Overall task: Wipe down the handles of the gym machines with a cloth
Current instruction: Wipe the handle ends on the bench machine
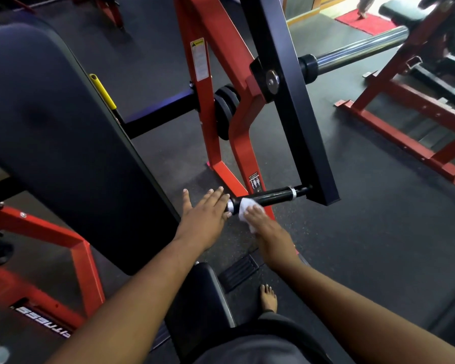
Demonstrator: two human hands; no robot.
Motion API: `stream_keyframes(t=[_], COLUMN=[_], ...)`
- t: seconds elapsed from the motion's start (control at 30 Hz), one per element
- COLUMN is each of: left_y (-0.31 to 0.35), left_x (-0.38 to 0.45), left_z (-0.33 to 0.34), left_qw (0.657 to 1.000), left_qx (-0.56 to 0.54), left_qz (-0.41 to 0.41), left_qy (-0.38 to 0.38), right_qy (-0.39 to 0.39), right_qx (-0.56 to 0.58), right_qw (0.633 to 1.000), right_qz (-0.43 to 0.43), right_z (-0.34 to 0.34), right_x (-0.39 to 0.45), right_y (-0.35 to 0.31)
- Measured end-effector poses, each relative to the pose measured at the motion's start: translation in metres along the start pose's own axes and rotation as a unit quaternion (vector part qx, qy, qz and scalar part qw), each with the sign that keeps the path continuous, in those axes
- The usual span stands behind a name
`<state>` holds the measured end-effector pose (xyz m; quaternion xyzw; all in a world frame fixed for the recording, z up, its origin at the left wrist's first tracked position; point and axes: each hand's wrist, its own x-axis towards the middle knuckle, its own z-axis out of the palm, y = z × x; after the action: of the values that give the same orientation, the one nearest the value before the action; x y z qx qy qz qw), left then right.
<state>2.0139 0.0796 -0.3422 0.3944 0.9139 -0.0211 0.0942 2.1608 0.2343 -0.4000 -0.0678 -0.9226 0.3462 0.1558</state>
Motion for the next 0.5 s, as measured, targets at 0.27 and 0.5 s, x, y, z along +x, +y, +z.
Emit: stream_keyframes(t=[0.27,0.5], left_y=[0.005,0.003], left_x=[0.004,0.005], left_z=[-0.004,-0.004], left_qw=[1.0,1.0], left_qx=[0.018,0.02], left_qz=[-0.009,-0.007], left_qy=[0.007,0.013], right_qy=[-0.015,-0.032], right_qx=[-0.022,-0.043], right_qw=[1.0,0.997], right_qz=[0.007,-0.05], right_z=[0.019,0.003], right_x=[0.045,0.003], right_y=[-0.014,0.0])
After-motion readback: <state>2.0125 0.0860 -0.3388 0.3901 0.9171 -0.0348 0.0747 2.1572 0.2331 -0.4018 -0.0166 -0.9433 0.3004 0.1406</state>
